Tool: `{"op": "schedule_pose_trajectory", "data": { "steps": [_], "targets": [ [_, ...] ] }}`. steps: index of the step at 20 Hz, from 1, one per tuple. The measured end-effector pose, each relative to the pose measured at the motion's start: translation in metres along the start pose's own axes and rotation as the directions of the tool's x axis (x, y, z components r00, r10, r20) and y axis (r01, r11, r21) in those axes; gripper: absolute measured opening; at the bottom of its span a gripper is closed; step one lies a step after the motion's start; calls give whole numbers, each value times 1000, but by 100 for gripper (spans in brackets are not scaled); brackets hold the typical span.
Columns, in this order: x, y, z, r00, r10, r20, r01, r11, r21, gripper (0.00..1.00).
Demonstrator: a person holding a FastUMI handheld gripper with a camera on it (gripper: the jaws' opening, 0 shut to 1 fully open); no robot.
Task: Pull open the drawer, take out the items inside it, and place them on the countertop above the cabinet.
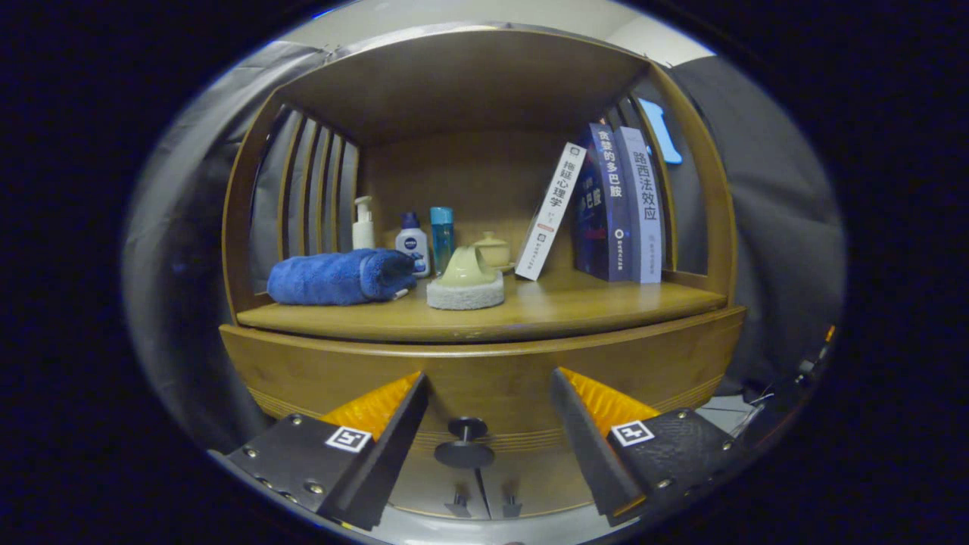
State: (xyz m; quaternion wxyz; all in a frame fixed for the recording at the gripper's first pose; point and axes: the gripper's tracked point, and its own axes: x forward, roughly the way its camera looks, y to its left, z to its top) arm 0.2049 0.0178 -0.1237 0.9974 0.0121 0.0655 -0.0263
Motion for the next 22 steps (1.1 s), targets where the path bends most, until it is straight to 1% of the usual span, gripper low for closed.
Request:
{"op": "schedule_pose_trajectory", "data": {
  "steps": [5, 7, 9, 11, 12, 13, 16, 20, 22],
  "targets": [
    [7, 0, 1, 999, 29, -40, -29, 1000, 6, 99],
    [10, 0, 3, 999, 36, -34, -34, 997, 69, 99],
    [11, -3, -8, 997, 18, -74, -11, 995, 96, 99],
    [7, 0, -32, 981, 29, -192, -7, 993, 117, 99],
    [4, 0, -42, 979, 21, -203, 2, 993, 115, 99],
    [-2, -2, -46, 980, 5, -200, 15, 995, 95, 99],
    [-26, -2, -20, 988, -1, -153, 3, 1000, 11, 99],
    [-75, 4, 43, 1000, 5, -9, -6, 995, -96, 99],
    [-97, 16, 71, 997, 36, 70, -25, 989, -147, 99]
  ]
}}
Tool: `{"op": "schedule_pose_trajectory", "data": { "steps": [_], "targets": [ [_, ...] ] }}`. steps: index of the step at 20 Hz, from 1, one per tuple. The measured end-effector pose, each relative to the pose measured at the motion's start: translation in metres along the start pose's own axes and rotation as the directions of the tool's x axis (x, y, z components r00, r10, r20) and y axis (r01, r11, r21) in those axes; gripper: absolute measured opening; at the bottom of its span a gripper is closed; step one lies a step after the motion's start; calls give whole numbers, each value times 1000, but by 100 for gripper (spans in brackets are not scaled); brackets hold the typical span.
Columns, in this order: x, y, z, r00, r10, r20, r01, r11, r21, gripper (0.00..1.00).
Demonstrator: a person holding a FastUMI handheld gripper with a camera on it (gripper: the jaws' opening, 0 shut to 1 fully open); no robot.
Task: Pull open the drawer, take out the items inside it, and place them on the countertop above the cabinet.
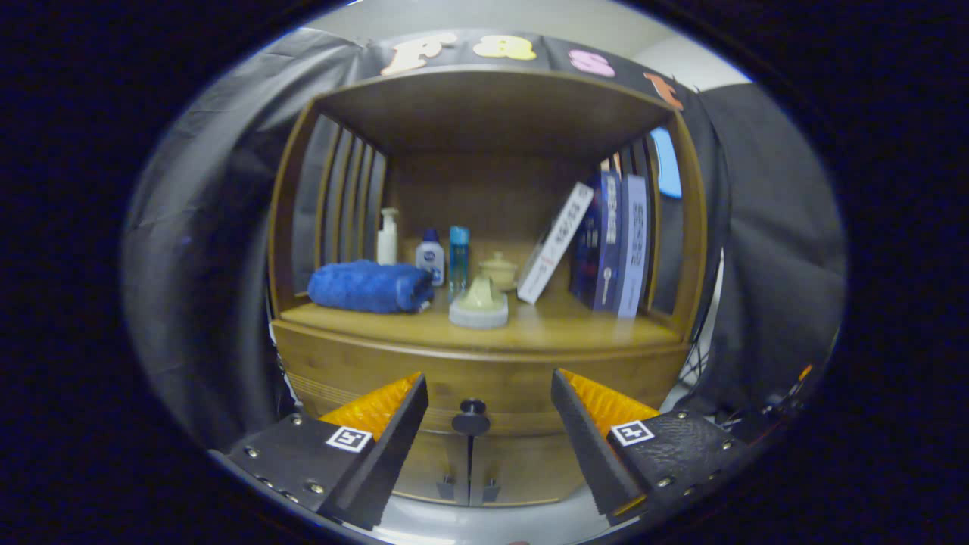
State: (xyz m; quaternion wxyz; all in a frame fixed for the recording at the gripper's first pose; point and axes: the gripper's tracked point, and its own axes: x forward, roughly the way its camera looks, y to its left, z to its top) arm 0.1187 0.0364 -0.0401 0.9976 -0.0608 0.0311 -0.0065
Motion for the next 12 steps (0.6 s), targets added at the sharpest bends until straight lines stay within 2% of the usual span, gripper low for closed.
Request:
{"op": "schedule_pose_trajectory", "data": {
  "steps": [2, 5, 8, 12],
  "targets": [
    [-25, 8, 22, 999, 15, 45, -14, 999, -33, 99],
    [-63, 27, 31, 998, 66, -6, -65, 995, 70, 98],
    [-94, 4, 59, 999, 32, 35, -34, 999, 42, 97],
    [-131, -21, 95, 991, 21, 132, -32, 996, 79, 97]
  ]
}}
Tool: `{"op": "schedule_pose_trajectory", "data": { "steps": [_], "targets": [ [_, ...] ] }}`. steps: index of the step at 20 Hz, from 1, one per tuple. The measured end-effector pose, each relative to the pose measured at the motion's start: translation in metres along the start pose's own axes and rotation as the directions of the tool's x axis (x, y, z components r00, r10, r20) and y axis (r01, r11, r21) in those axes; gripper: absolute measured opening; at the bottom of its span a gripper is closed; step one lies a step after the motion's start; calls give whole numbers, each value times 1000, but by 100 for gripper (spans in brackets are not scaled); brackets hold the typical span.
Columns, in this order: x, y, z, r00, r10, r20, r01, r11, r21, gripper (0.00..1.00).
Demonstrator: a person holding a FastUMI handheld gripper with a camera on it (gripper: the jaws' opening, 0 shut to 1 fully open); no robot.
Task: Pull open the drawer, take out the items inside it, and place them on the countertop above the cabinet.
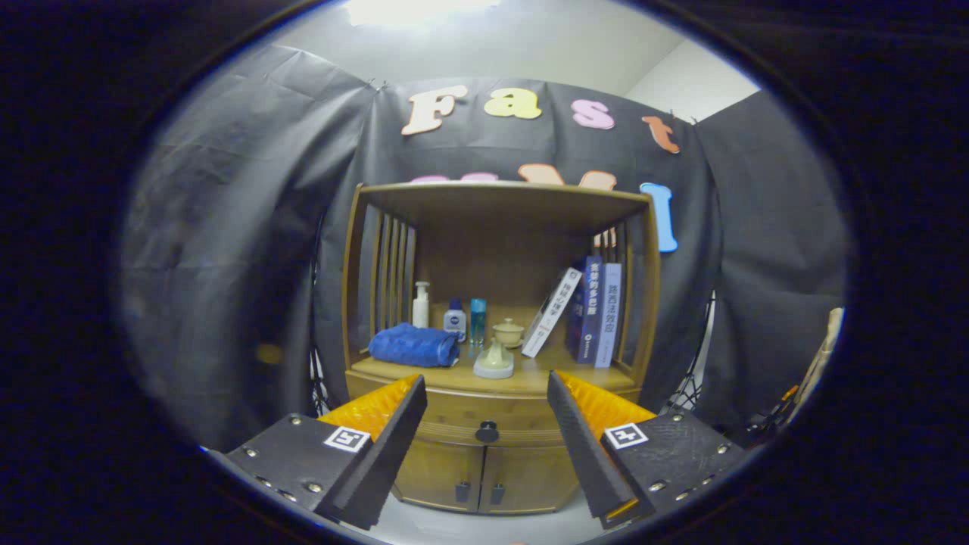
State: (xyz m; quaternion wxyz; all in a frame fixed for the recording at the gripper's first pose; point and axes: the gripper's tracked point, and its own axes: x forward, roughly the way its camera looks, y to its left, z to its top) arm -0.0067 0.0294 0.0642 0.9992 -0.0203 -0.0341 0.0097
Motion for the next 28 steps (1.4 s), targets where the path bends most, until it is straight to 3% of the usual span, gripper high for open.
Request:
{"op": "schedule_pose_trajectory", "data": {
  "steps": [6, 11, 22, 28],
  "targets": [
    [-40, -47, 60, 989, -51, 140, 42, 997, 61, 97],
    [-66, -58, 93, 965, -45, 259, 24, 996, 82, 97],
    [-46, -22, 44, 984, 52, 172, -54, 998, 12, 97],
    [-43, -20, 36, 982, 59, 177, -62, 998, 12, 97]
  ]
}}
